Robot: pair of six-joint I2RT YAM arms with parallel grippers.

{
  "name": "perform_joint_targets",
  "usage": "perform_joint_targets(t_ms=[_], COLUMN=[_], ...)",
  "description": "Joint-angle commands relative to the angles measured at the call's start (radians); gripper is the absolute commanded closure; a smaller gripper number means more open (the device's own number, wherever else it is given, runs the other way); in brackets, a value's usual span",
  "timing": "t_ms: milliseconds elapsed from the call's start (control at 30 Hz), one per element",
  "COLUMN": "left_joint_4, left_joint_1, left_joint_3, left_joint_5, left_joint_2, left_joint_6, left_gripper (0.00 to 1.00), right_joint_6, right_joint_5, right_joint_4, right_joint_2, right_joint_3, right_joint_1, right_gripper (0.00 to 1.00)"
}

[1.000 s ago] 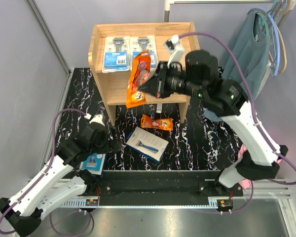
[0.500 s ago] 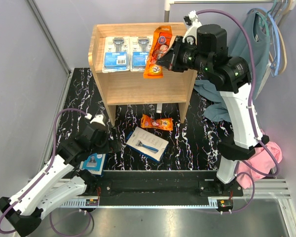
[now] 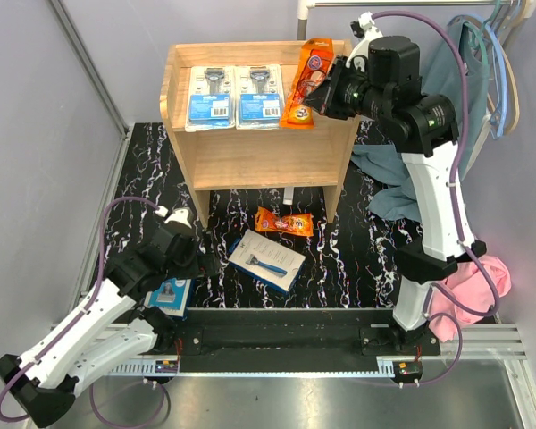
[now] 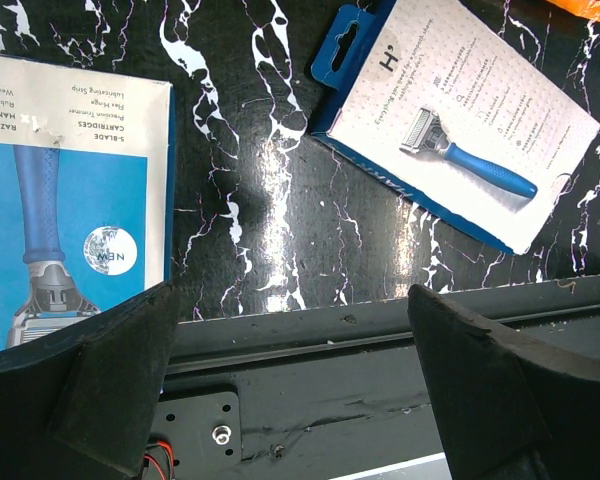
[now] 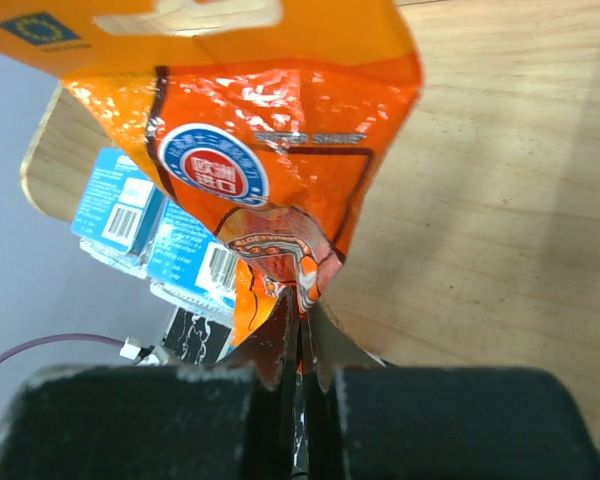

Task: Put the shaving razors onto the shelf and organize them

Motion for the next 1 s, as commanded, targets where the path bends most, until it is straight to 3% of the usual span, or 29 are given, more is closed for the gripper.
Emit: perform_joint_targets(t_ms=[0, 267, 433, 667, 733, 967], left_joint_4=[0.038, 0.038, 0.039, 0.039, 0.041, 0.042], left_joint_1=[0.001, 0.001, 0.001, 0.001, 0.001, 0.001], left_joint_3=[0.001, 0.001, 0.001, 0.001, 0.001, 0.001], left_joint_5=[-0.016, -0.013, -0.013, -0.010, -0.008, -0.008], left_joint_2=[0.005, 0.008, 0.010, 0.011, 0.013, 0.011], left_joint_6=[0.006, 0.008, 0.010, 0.011, 0.011, 0.011], left_gripper=[0.01, 0.01, 0.01, 0.01, 0.01, 0.01], right_joint_6=[-0.032, -0.047, -0.049, -0.047, -0.047, -0.053], right_joint_5=[-0.001, -0.003, -0.006, -0.001, 0.006, 0.055], right_joint_4=[0.022, 0.023, 0.036, 0.046, 0.052, 0.082], right_joint_2=[0.024, 0.063, 0.073, 0.076, 0.072, 0.033], right_joint_3=[0.036, 0.060, 0.063, 0.060, 0.060, 0.030], right_joint_1=[-0.023, -0.034, -0.038, -0.038, -0.040, -0.040], right_gripper=[0.97, 0.91, 0.68, 0.59, 0.53, 0.10])
